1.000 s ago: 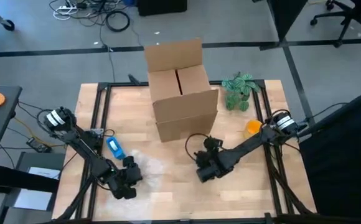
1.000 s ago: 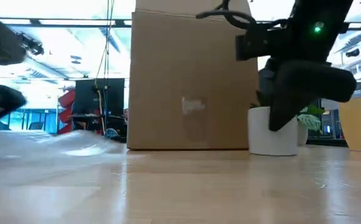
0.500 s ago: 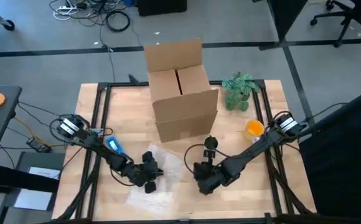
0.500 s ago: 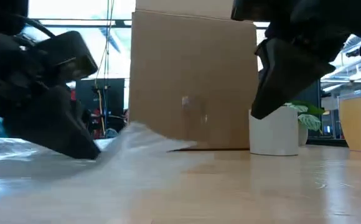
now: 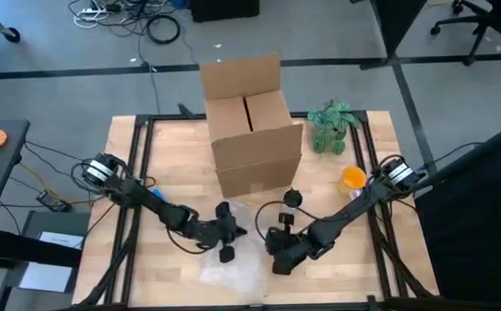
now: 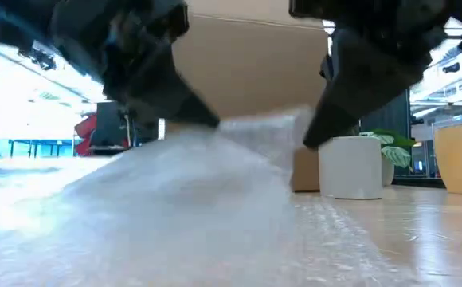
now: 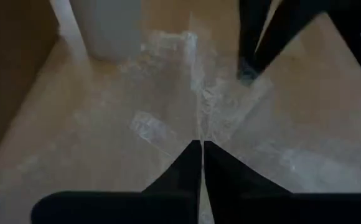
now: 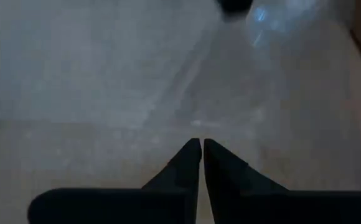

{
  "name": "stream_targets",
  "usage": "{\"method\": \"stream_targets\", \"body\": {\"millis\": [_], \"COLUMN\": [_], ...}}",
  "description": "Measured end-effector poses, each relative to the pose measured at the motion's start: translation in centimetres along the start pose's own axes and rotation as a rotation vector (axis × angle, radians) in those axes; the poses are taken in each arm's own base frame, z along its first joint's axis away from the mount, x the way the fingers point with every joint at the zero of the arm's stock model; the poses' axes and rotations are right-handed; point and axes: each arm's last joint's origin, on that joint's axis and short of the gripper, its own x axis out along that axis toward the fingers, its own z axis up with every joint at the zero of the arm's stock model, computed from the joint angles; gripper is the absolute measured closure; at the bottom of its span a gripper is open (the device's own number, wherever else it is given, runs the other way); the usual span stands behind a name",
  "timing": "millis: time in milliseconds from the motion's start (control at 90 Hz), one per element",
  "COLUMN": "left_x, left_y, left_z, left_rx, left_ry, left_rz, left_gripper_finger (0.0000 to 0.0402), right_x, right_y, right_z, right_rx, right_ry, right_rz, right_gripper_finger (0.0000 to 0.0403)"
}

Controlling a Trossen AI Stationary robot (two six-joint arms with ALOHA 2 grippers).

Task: Wrap mug
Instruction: Prepare the bubble wrap

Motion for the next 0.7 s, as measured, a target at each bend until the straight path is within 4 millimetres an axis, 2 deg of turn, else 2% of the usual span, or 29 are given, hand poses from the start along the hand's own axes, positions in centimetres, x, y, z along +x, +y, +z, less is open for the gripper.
{"method": "stream_targets", "body": {"millis": [244,422,544,700], "left_x": [-4.0,-6.6,-7.7,-7.8], "left_y": [0.8,1.4,1.4,1.4], "left_z": [3.1,4.2,4.8,5.2], "left_rx": [0.013,0.025,0.01,-0.023], "left_ry": [-0.025,-0.005,-0.034,-0.076], "left_rz": [0.006,0.012,0.008,0.018], "left_gripper_finger": [0.0401,0.0401,0.0401,0.0401], "right_x": [1.9,2.6,2.6,2.2], "right_y": [-0.5,-1.4,-1.5,-1.0], "right_z": [-3.5,-5.4,-5.5,-3.9], "right_rx": [0.124,0.164,0.159,0.129], "right_ry": [-0.134,-0.155,-0.161,-0.326], "right_rz": [0.1,0.096,0.092,0.126], "right_gripper_finger": [0.0403,0.0403,0.0403,0.0403]}}
